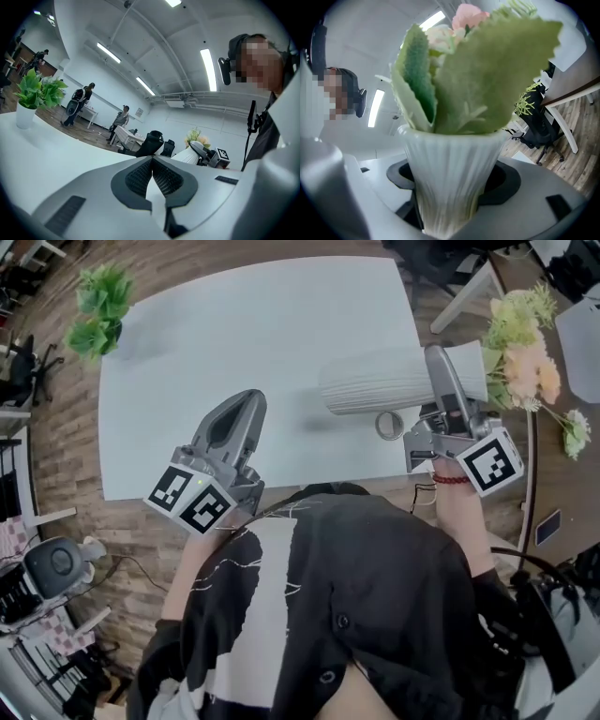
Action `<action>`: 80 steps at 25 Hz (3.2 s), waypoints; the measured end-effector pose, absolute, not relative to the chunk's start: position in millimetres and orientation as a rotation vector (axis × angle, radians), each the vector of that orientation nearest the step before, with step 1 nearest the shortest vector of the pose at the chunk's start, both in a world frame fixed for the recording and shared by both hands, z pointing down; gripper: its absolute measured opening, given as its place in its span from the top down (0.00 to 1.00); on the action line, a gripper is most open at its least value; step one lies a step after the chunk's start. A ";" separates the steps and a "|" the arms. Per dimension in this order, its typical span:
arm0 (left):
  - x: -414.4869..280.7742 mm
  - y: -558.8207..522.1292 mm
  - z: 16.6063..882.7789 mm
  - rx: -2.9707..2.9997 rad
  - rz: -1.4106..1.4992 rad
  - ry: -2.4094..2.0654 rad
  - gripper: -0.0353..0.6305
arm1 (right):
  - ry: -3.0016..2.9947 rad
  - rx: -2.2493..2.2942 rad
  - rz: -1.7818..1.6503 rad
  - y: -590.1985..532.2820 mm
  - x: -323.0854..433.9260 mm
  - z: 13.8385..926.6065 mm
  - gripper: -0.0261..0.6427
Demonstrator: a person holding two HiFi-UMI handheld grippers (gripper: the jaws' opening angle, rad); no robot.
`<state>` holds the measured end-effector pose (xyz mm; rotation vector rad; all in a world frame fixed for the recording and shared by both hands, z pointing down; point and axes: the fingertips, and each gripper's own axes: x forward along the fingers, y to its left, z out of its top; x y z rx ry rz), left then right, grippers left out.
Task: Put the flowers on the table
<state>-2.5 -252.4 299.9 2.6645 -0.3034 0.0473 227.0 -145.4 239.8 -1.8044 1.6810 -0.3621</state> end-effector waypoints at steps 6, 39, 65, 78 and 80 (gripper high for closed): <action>9.2 -284.4 308.9 2.630 0.040 -0.232 0.92 | 1.637 -1.856 -0.343 -163.4 232.7 241.8 0.44; 31.6 -226.1 355.5 2.429 0.002 -0.642 0.93 | 1.970 -1.651 -0.677 -210.9 253.6 302.4 0.44; -1.0 -174.6 356.1 2.349 -0.025 -0.985 0.93 | 2.258 -1.478 -0.656 -217.1 221.5 317.8 0.44; -4.9 -170.4 356.2 2.347 -0.004 -1.016 0.93 | 2.357 -1.558 -0.579 -218.4 201.5 310.7 0.44; -8.3 -170.9 356.3 2.347 -0.005 -1.015 0.93 | 2.368 -1.572 -0.563 -218.1 195.2 310.7 0.44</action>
